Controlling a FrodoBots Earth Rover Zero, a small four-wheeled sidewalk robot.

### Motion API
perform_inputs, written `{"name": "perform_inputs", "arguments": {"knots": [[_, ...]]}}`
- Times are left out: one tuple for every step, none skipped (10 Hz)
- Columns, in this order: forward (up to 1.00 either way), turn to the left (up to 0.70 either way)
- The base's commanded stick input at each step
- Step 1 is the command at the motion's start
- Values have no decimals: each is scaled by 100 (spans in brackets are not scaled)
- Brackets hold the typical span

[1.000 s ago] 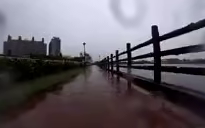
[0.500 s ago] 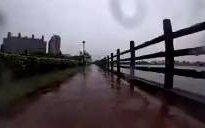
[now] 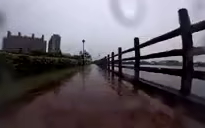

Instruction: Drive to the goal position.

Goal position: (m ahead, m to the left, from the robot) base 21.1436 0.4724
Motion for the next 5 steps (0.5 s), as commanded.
{"name": "perform_inputs", "arguments": {"knots": [[100,0],[100,0],[100,0],[100,0],[100,0]]}}
